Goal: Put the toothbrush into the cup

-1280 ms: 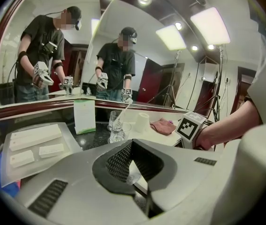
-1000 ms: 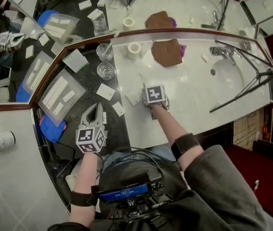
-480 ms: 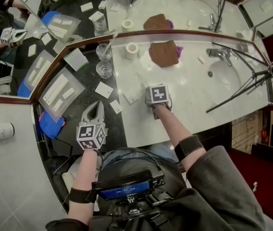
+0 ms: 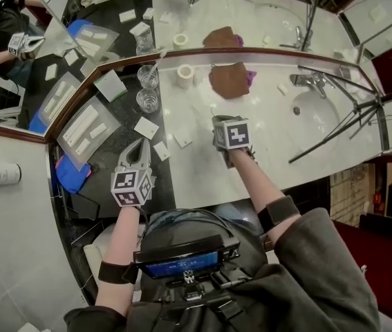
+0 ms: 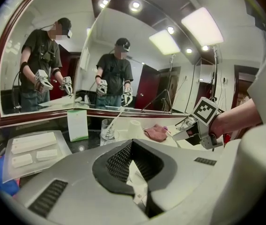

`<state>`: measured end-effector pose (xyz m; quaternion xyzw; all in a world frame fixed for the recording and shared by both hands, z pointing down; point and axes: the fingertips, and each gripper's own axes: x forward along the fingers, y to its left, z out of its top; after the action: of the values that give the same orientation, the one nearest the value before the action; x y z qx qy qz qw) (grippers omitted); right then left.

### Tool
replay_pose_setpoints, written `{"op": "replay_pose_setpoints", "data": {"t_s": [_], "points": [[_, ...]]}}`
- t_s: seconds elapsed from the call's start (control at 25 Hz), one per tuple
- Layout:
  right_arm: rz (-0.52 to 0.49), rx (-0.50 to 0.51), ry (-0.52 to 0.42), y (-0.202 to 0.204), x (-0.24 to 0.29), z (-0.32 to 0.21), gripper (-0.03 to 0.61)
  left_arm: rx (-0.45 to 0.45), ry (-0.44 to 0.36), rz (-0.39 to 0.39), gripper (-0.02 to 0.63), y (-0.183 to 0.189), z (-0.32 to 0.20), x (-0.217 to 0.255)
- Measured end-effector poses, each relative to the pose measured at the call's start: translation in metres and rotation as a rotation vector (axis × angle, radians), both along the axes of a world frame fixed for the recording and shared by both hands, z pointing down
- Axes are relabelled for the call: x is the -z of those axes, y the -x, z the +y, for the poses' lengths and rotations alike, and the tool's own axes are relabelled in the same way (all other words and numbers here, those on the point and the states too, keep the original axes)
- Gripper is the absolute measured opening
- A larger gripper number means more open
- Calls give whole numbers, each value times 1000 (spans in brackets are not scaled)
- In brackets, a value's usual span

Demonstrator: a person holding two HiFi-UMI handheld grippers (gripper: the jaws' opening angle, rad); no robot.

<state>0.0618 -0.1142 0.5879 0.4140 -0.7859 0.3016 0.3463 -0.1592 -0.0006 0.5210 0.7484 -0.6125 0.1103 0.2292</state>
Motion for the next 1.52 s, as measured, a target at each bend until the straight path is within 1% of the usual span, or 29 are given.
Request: {"op": "replay_pose_setpoints", "data": {"t_s": [0.12,0.28,0.48,0.72,0.84,1.04,1.24,1.52], "points": [[-67,32,-56,-1,12,-2,38,6,-10,-5,3,-4,0,5],[-172,64,-133,2,44,-1,38,12,-17,-14,2,-9,0,9],[-302,67,-242,0,76,0,38,23,-20,-24,3,-11,0,12],[-379,83,-338,-6,90,-3,38,37,-14,-29,2,-18,-2,13],[-414,99,-370,0,96,-6,38,47,-5,-29,3,-19,-2,10],[-503,156,-409,36,110,-18,38,73,9,-36,2,-10,-6,5],[-600,195,-421,91,122,-38,38,103,6,-51,2,10,-19,5],[-689,234,-442,162,133,-62,38,132,-4,-58,2,36,-42,0]]}}
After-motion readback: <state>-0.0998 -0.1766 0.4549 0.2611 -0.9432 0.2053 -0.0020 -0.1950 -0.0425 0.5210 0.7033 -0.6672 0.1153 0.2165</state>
